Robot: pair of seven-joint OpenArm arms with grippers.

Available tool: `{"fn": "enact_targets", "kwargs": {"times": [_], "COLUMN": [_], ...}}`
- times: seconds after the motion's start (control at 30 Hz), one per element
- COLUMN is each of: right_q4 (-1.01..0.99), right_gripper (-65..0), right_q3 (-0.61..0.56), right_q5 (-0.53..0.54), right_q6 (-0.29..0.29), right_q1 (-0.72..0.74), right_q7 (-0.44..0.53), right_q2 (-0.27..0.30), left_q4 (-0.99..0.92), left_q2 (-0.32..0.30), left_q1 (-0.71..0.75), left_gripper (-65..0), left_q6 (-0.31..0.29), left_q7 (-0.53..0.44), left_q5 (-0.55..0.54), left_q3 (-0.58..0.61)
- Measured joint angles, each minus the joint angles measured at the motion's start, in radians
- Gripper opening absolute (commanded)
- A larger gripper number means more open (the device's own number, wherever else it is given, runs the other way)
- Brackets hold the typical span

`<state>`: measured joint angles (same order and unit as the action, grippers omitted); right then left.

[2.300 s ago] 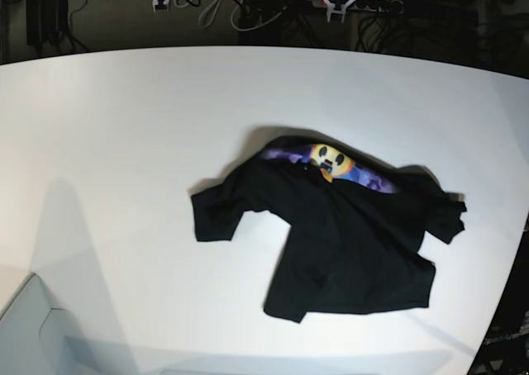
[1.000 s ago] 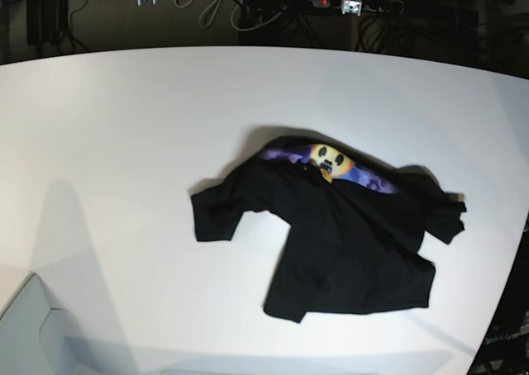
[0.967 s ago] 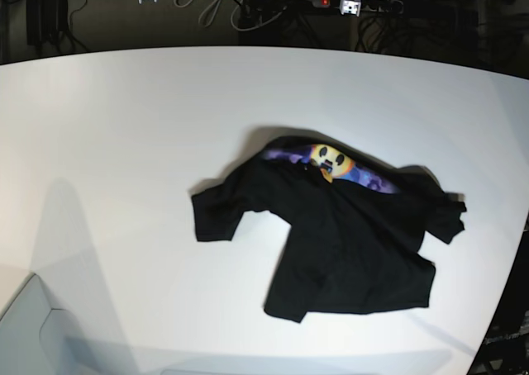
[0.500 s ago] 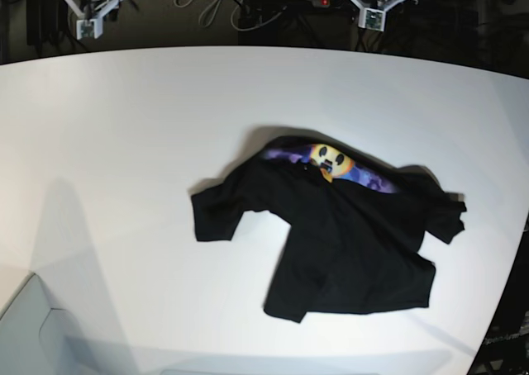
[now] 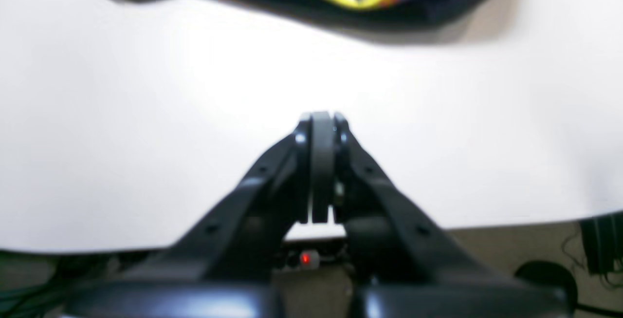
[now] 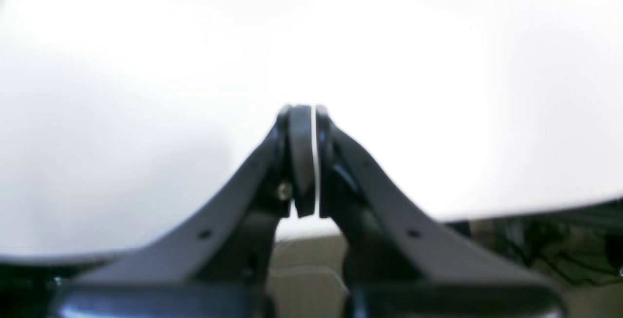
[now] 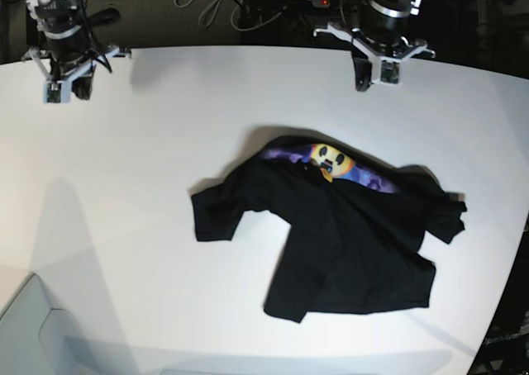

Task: Layout the t-shirt on the table in an organized manner, then fold the t-shirt properly
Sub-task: 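Lower both grippers toward the black t-shirt, left gripper at its collar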

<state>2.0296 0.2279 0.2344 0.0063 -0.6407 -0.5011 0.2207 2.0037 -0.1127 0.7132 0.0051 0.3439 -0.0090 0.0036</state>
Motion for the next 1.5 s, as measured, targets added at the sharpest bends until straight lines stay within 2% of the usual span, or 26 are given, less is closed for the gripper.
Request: {"fn": "enact_targets", "kwargs": {"times": [0.1,0.17,0.23,0.37,0.43,0.53,0.63,0.77,0.8,0.87,0.97,1.1,1.2,1.33,1.5], "right_q4": [0.000,-0.001,-0.001,-0.003,-0.003,-0.003,-0.023,-0.026,-0.025,-0.030,-0.031,-0.031,-0.032,-0.029,-0.030], "right_gripper": [-64.6,-61.9,-58.3,-50.6,-47.4,-44.6,-43.5,-43.6,-43.6,-43.6,-43.5,-42.9,-38.6,-35.6,-35.3], "right_q3": [-0.004,-0.008,-0.016,-0.071,-0.099,-0.143,-0.196,-0.239,-0.248,-0.256,-0.265,-0.255,-0.264,-0.265,-0.262], "right_q5": [-0.001,0.000,0.000,-0.001,0.003,-0.002,-0.005,-0.002,-0.010,-0.018,-0.006,-0.112,-0.177,-0.219,-0.215], "right_q6": [0.000,0.001,0.000,0.001,0.001,0.001,0.001,0.000,0.000,-0.002,-0.003,-0.003,-0.003,-0.003,-0.003], "right_q1": [0.061,0.109,0.159,0.248,0.278,0.283,0.328,0.405,0.413,0.430,0.449,0.446,0.435,0.402,0.386], "right_q7": [-0.004,-0.052,-0.106,-0.268,-0.298,-0.300,-0.327,-0.306,-0.330,-0.399,-0.402,-0.393,-0.404,-0.394,-0.400], "right_q2": [-0.002,-0.002,-0.002,0.005,0.015,0.045,0.045,0.042,0.040,-0.007,-0.053,-0.118,-0.157,-0.153,-0.103], "left_q4": [-0.001,-0.001,0.001,-0.009,-0.012,-0.023,-0.077,-0.210,-0.235,-0.285,-0.351,-0.430,-0.512,-0.595,-0.676], "left_q2": [0.005,0.005,0.008,0.021,0.032,0.032,0.032,0.027,0.025,-0.004,-0.043,-0.082,-0.086,-0.083,-0.047], "left_q1": [-0.047,-0.085,-0.105,-0.124,-0.134,-0.138,-0.183,-0.294,-0.314,-0.348,-0.412,-0.497,-0.563,-0.628,-0.666], "left_gripper": [-64.8,-63.0,-57.8,-42.3,-38.5,-37.7,-37.5,-37.4,-37.4,-37.4,-37.3,-37.4,-37.4,-37.4,-37.4], "left_q6": [0.000,0.002,-0.003,0.002,0.003,0.003,-0.006,0.003,0.000,-0.004,-0.002,-0.005,-0.002,-0.005,0.002], "left_q7": [0.008,0.002,-0.004,0.006,0.003,0.002,0.008,0.003,0.005,0.008,0.011,0.003,0.005,0.003,0.004], "left_q5": [-0.018,-0.053,-0.110,-0.243,-0.285,-0.295,-0.298,-0.295,-0.298,-0.299,-0.300,-0.303,-0.303,-0.303,-0.299], "left_q3": [0.000,-0.002,-0.034,-0.143,-0.193,-0.246,-0.280,-0.352,-0.367,-0.381,-0.381,-0.381,-0.382,-0.381,-0.384]}}
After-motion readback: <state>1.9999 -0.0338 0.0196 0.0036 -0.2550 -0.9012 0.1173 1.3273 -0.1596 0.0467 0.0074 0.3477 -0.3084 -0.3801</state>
